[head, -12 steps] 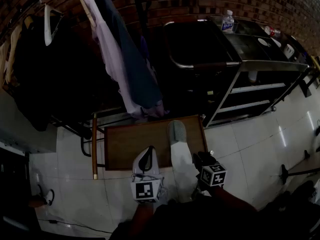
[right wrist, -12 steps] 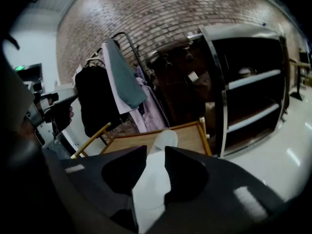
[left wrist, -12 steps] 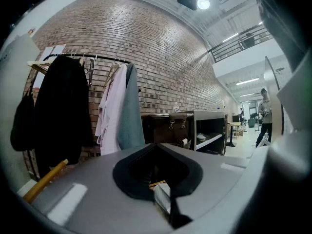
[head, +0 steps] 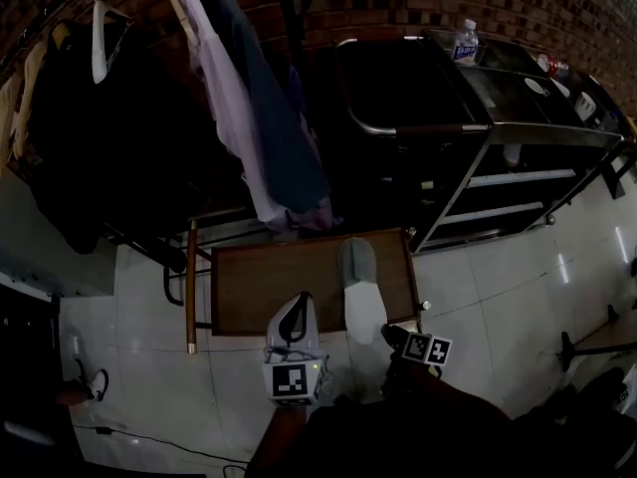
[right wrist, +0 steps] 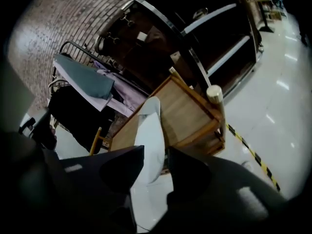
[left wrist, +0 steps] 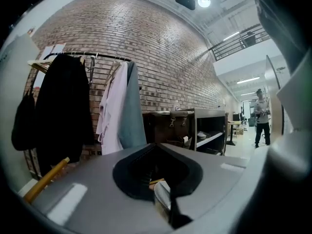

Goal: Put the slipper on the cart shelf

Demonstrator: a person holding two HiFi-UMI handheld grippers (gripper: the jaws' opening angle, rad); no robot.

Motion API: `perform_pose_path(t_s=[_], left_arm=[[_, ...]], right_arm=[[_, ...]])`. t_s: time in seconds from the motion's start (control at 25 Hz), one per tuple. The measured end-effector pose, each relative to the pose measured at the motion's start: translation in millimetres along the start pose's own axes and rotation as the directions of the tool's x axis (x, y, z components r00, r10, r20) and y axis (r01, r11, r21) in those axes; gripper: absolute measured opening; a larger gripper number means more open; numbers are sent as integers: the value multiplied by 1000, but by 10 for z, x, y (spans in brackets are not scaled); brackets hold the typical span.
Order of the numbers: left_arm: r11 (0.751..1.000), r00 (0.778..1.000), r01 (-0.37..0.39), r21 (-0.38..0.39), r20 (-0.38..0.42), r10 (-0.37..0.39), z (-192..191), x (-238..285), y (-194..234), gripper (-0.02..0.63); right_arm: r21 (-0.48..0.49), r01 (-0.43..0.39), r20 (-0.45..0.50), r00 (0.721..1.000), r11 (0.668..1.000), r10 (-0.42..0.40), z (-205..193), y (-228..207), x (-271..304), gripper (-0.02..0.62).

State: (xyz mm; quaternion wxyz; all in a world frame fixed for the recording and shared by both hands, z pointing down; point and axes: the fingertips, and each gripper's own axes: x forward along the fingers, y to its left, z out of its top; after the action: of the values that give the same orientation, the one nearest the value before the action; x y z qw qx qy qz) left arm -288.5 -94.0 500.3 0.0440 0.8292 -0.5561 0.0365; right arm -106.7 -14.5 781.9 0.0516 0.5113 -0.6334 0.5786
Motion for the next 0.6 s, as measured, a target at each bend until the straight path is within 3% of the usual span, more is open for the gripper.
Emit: perform_pose_path(t_s=[0.36,0.4,0.6], left_arm=[[1000,1000,11,9,-24,-11,-56,-62,104,17],[1000,1000,11,10,-26,-11,-66,-70,121,17],[1000,999,11,4,-32,-11,-104,-77,167,17]], right_arm=[[214,-26,-32,999,976,33,-224,-110,268,131],[223,-31,-31,999,974,38,-232,-107,276,95],[212,-79,-15,996,974,84,-224,8,248,63]])
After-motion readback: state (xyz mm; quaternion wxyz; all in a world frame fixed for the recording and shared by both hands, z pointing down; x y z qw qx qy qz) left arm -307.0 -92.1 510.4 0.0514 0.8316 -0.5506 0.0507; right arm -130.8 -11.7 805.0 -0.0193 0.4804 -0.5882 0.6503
